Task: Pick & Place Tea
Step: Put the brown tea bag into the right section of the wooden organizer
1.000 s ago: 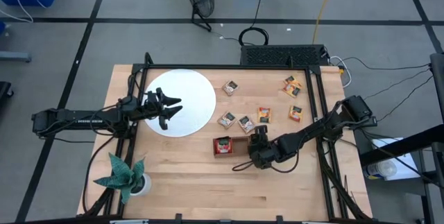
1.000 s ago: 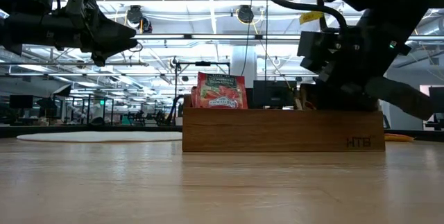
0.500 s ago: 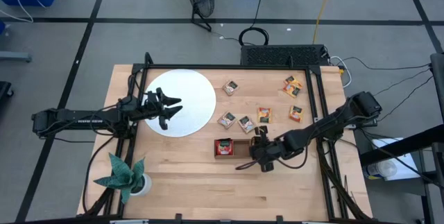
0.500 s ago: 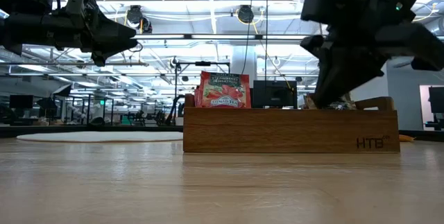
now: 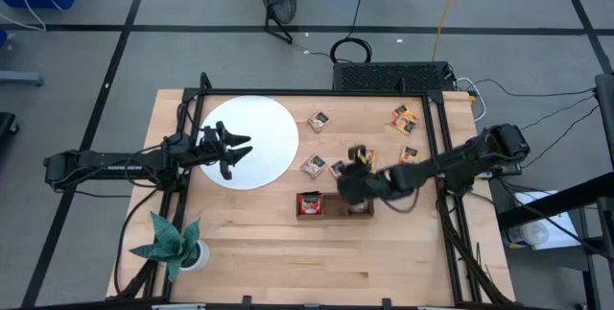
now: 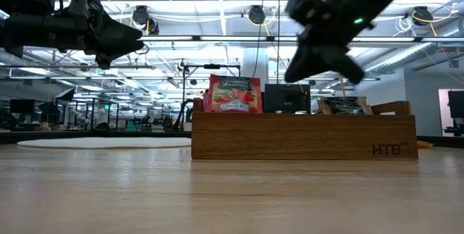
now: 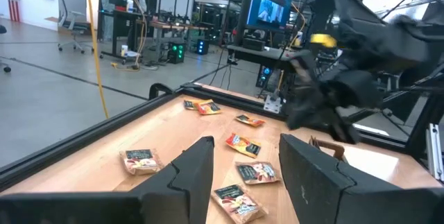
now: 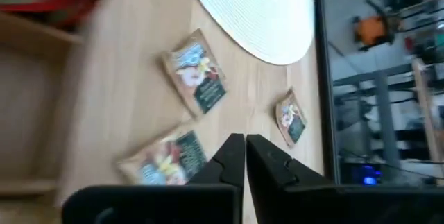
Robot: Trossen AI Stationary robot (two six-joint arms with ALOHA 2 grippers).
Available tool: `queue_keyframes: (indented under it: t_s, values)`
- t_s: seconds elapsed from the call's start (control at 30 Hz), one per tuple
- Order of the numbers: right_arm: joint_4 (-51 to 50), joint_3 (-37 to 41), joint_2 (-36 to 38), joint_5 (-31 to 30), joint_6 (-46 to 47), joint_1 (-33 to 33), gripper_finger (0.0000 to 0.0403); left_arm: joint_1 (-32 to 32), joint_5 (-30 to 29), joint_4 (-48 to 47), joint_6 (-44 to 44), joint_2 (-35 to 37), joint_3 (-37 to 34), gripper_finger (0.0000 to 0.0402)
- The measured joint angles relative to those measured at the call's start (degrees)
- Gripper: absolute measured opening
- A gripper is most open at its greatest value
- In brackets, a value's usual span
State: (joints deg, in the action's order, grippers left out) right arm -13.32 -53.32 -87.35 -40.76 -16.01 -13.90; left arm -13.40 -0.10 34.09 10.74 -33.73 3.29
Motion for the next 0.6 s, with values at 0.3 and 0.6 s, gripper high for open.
queue_keyframes:
  t_s: [0.3,0.6]
  values:
    - [10.4,-6.1,-2.0,21.5,-4.2,22.4,0.0127,0.0,0.0,0.0,0.0,0.0,0.0,0.0166]
    - [-5.0,-32.3,-20.7,33.8,3.2,32.1,0.0221,0.0,0.0,0.0,0.0,0.0,0.0,0.0166]
